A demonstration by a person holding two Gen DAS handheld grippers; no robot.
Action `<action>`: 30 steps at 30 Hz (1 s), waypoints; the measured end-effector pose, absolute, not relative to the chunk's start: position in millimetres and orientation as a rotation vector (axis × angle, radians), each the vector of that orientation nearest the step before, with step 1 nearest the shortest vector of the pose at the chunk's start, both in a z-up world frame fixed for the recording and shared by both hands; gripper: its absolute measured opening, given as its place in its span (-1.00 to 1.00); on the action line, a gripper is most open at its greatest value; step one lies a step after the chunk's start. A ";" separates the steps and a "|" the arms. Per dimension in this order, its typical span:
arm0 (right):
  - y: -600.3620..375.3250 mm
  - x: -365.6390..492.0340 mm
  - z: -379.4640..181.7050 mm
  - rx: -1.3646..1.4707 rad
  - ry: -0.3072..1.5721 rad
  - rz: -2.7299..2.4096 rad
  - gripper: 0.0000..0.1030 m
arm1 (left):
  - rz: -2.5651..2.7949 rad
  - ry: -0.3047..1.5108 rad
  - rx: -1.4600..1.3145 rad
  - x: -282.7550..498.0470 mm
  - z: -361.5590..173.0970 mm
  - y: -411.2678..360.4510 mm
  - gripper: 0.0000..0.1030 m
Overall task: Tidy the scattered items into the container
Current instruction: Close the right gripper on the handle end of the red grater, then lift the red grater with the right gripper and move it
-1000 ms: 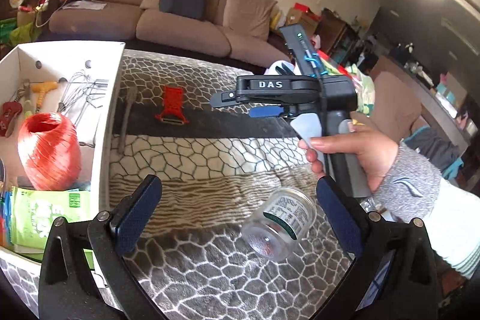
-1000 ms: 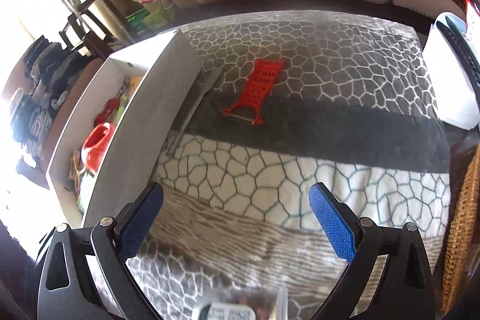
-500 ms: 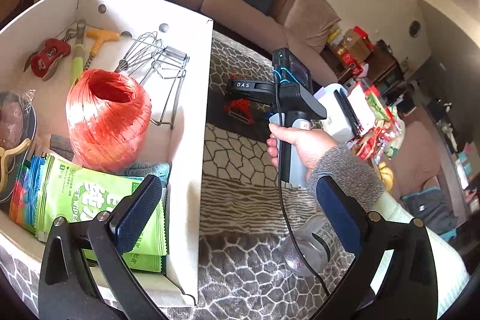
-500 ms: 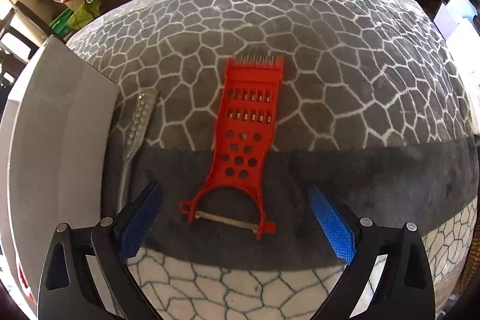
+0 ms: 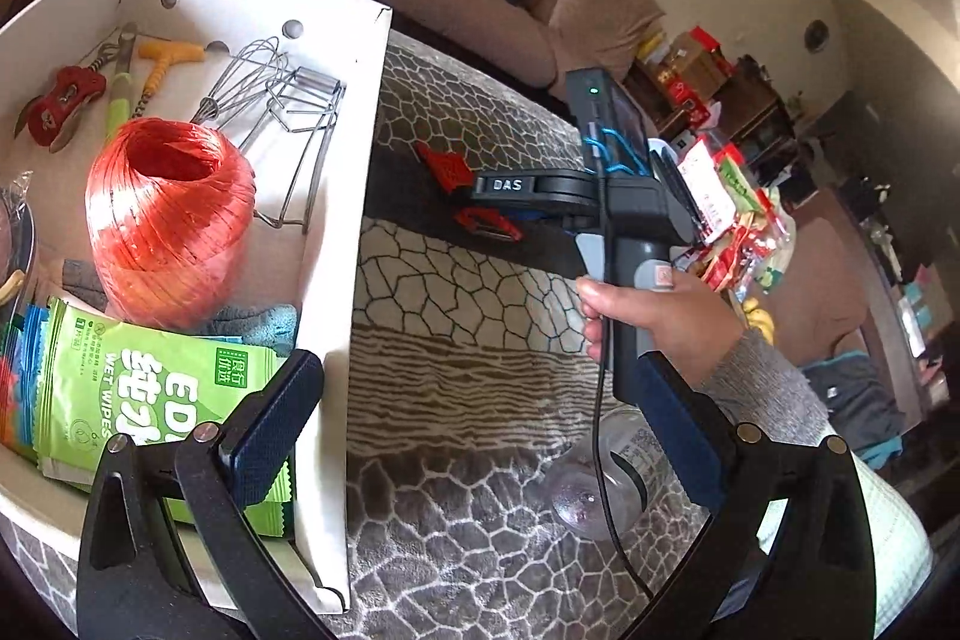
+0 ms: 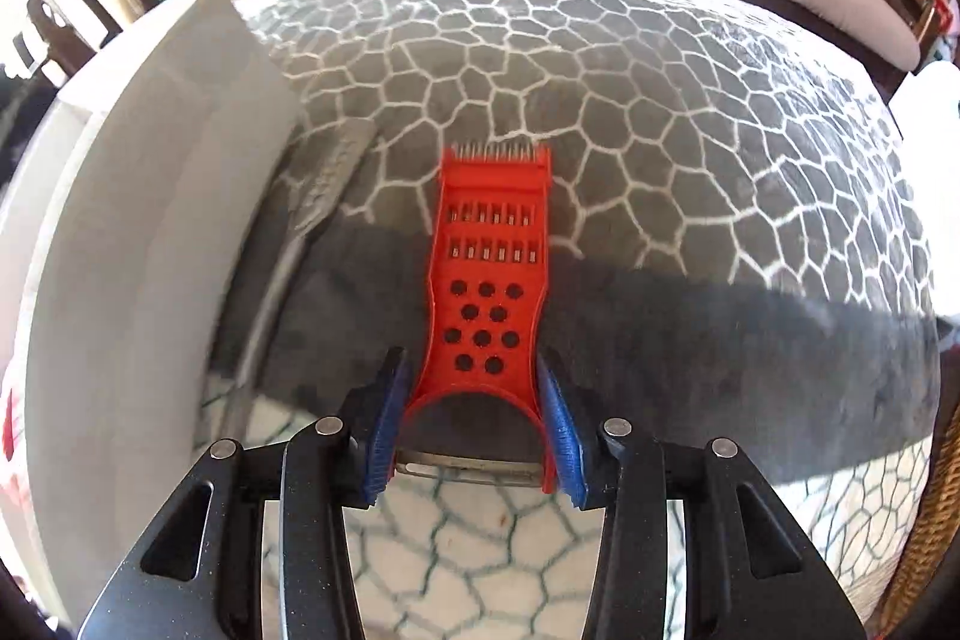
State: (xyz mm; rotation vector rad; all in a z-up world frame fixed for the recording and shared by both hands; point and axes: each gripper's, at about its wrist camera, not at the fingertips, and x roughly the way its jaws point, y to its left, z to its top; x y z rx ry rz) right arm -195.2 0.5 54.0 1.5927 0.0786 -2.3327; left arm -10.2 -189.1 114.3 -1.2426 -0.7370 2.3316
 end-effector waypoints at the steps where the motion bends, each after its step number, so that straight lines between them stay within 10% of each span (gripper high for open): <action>1: 8.0 -187.0 62.8 1.577 0.070 -2.321 -0.20 | 2.310 -0.787 -1.233 -10.8 113.5 -194.2 1.00; 6: 30.8 -147.0 96.4 1.589 0.106 -2.240 -0.69 | 2.310 -0.845 -1.199 -10.8 118.8 -204.9 1.00; 11: 22.2 -117.6 114.5 1.625 0.163 -2.202 -0.58 | 2.323 -0.807 -1.129 -5.4 135.6 -201.9 1.00; 15: 12.6 -119.6 107.9 1.633 0.162 -2.226 0.23 | 2.336 -0.780 -1.082 -1.9 143.5 -200.0 1.00; 26: -26.0 -155.5 22.8 1.836 0.247 -2.220 0.22 | 2.328 -0.876 -1.104 -8.4 139.0 -221.0 1.00; 30: -32.8 -147.5 26.5 1.755 0.330 -2.245 -0.22 | 2.322 -0.878 -1.105 -8.5 138.4 -221.4 1.00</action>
